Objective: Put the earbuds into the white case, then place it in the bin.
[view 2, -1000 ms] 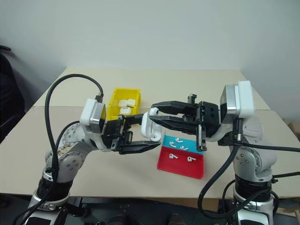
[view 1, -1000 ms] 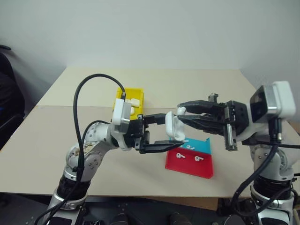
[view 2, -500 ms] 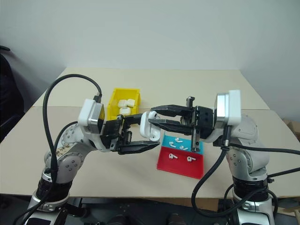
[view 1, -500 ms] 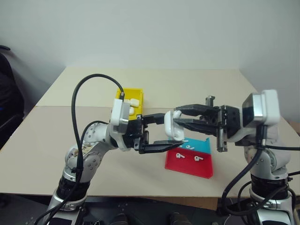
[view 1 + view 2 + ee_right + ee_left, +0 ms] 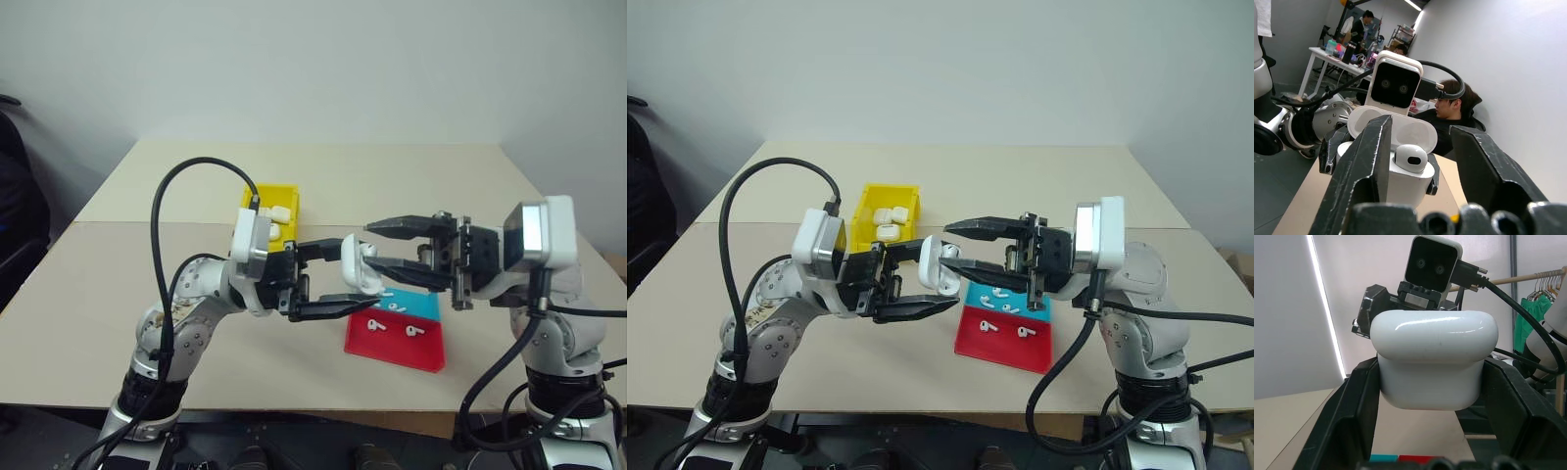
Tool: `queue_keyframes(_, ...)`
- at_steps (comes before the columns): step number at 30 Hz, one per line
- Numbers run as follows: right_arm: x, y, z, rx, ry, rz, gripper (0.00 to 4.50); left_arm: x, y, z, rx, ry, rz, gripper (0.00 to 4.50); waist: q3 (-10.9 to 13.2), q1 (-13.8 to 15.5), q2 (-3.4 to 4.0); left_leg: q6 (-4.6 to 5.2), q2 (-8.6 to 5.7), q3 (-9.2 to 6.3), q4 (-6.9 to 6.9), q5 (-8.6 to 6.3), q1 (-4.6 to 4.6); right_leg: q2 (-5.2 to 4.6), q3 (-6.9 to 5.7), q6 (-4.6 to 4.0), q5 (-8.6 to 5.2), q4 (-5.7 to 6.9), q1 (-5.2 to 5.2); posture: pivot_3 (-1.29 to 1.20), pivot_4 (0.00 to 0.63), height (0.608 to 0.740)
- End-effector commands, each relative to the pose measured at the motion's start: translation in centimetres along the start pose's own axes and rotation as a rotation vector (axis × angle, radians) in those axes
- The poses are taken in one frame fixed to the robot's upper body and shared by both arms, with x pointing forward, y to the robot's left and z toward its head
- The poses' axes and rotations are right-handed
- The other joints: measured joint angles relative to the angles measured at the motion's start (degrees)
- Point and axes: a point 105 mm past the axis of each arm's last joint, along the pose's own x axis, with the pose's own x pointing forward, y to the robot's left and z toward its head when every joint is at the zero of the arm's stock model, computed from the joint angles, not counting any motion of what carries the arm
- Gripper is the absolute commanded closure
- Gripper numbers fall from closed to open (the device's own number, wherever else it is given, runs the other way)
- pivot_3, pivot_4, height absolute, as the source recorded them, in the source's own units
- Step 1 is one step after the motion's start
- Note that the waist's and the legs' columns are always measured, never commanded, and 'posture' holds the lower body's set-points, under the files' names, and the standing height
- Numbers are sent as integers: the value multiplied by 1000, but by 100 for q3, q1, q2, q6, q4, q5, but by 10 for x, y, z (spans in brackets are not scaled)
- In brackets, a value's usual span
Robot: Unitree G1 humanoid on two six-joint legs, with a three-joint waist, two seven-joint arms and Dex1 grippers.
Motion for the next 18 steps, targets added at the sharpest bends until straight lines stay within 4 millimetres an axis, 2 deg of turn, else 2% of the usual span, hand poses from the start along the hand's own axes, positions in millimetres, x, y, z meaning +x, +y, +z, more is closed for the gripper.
queue_keyframes(1,0,1,3,-29,13,25,2269,2,-2,10,49,-33,-8,1718,0,1,0,0,0,0,0,0,0,0,0,0,0,0,0,0,150,740)
queue_keyframes(5,-8,-4,13,-33,12,15,2269,-7,2,-1,44,27,40,1718,0,1,0,0,0,0,0,0,0,0,0,0,0,0,0,0,150,740)
queue_keyframes(7,-16,-12,20,-20,26,-13,2269,-20,2,-14,62,108,64,1718,0,-8,0,0,0,0,0,0,0,-1,0,-5,3,-1,0,0,150,740)
queue_keyframes(9,-27,-25,18,15,120,-52,2269,-39,-1,-28,71,201,82,1718,0,-20,1,0,0,2,-1,0,2,0,1,-9,5,0,0,0,150,740)
queue_keyframes(12,-45,-40,-8,93,442,-39,2269,-62,-10,-37,62,292,104,1718,3,-32,5,0,1,7,-2,0,4,-1,3,-13,5,1,-5,0,150,740)
queue_keyframes(15,-64,-42,-35,134,715,67,2269,-74,-17,-38,56,317,126,1718,4,-8,5,0,3,13,-6,0,5,-5,2,-57,-22,-2,-9,0,150,740)
queue_keyframes(18,-79,-44,-62,152,932,175,2269,-81,-22,-43,68,350,136,1718,4,-10,6,0,3,18,-6,0,4,-8,4,-39,-32,-4,-10,0,150,740)
